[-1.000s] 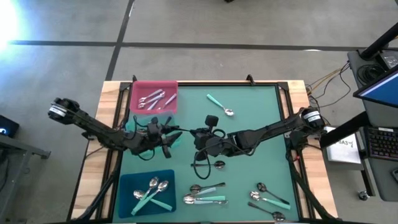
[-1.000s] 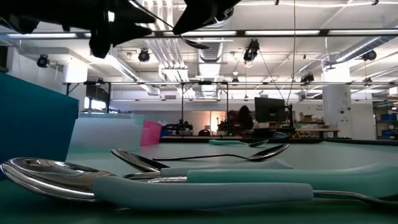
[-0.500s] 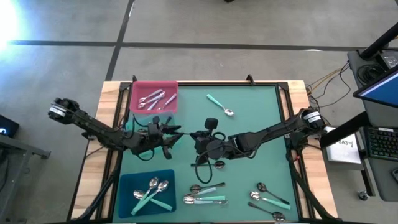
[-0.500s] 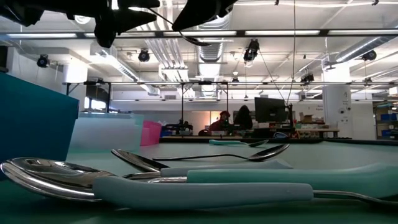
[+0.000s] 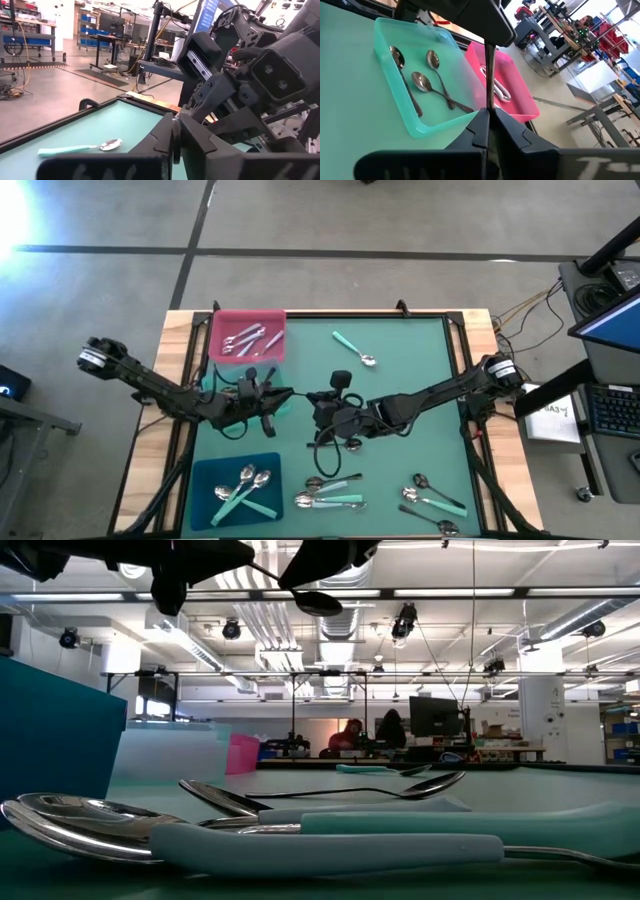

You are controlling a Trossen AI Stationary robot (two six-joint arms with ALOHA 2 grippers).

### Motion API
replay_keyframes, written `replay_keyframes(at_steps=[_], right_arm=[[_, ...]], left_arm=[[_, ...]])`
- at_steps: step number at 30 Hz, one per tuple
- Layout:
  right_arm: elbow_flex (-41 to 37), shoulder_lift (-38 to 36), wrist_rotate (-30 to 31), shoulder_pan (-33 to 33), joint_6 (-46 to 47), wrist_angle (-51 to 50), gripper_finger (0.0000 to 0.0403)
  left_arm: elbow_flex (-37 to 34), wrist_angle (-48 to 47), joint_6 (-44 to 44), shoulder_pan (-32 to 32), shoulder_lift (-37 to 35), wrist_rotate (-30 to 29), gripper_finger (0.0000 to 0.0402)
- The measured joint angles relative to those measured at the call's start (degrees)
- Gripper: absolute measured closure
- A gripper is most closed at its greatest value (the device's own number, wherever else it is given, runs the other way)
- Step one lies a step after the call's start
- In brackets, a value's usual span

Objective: Sort silverware by color (type)
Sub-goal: Put the black spoon into the green bin

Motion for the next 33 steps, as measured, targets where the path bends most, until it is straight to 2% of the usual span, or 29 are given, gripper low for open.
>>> replay_keyframes(at_steps=[7, 9, 17, 21, 25, 29, 33], right_arm=[[0.32, 0.0, 0.0, -0.04, 0.73, 0.12, 0.0382], [0.38, 0.0, -0.34, 0.01, 0.83, 0.16, 0.0373], [0.39, -0.02, -0.33, 0.02, 1.41, -0.33, 0.0308], [0.39, -0.15, -0.54, 0.08, 8.47, -5.36, 0.0279], [0.39, -0.48, -2.68, 0.07, 20.26, -14.88, 0.0261], [0.39, -0.55, -11.44, 0.02, 32.31, -22.48, 0.0262], [0.38, -0.39, -23.43, 0.04, 39.8, -25.68, 0.0266]], left_arm=[[0.0, -0.07, 0.35, 0.0, -0.63, -0.03, 0.04], [-0.07, -0.53, 1.9, 0.1, -0.98, -1.58, 0.0401], [-0.07, -2.94, 7.35, 0.42, -4.78, -3.43, 0.0401], [-0.07, -16.98, 5.81, 0.39, -9.05, -7.76, 0.0401], [-0.07, -37.12, -4.13, 0.39, -14.78, -9.32, 0.0401], [-0.07, -56.81, -16.61, 0.39, -20.21, -7.36, 0.0401], [-0.07, -68.69, -23.87, 0.37, -24.83, 0.12, 0.0401]])
